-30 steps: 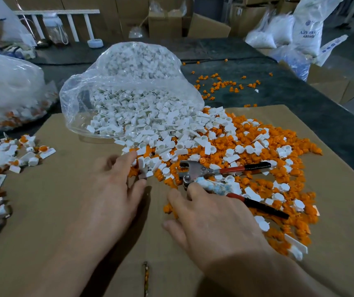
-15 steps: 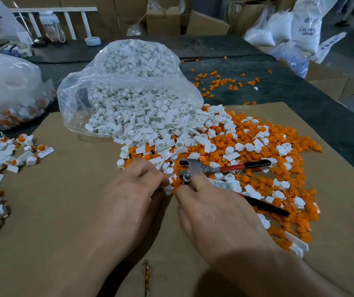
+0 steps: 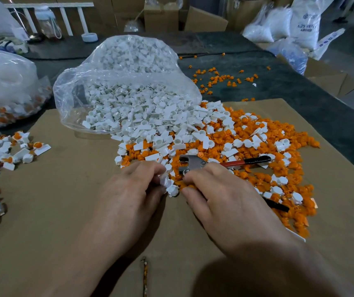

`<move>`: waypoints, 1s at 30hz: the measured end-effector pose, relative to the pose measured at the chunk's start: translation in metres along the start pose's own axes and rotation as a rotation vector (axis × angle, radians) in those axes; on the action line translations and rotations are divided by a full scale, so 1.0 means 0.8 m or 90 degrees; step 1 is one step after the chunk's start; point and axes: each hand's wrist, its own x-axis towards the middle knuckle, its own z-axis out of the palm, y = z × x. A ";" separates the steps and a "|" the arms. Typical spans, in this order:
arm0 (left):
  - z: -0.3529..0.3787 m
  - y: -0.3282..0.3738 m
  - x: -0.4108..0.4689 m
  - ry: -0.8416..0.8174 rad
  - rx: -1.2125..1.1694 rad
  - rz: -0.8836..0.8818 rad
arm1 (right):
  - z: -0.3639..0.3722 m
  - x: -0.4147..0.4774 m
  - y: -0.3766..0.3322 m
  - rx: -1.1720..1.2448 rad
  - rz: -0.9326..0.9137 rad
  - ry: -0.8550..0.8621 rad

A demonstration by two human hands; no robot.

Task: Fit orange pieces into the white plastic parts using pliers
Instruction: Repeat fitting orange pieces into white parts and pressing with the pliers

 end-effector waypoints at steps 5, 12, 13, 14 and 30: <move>0.002 -0.005 -0.002 -0.003 0.027 0.056 | -0.001 0.002 0.002 0.038 0.016 -0.006; 0.006 -0.005 0.000 0.005 0.011 0.042 | 0.002 0.001 0.011 0.077 0.056 0.054; 0.005 -0.005 0.000 0.028 -0.012 0.029 | 0.001 0.000 0.012 0.103 0.059 0.076; 0.002 -0.003 -0.001 0.045 -0.041 0.011 | 0.000 -0.001 0.013 0.136 0.061 0.095; -0.012 0.015 -0.004 -0.129 -0.987 -0.352 | -0.011 0.000 0.018 0.763 0.141 -0.058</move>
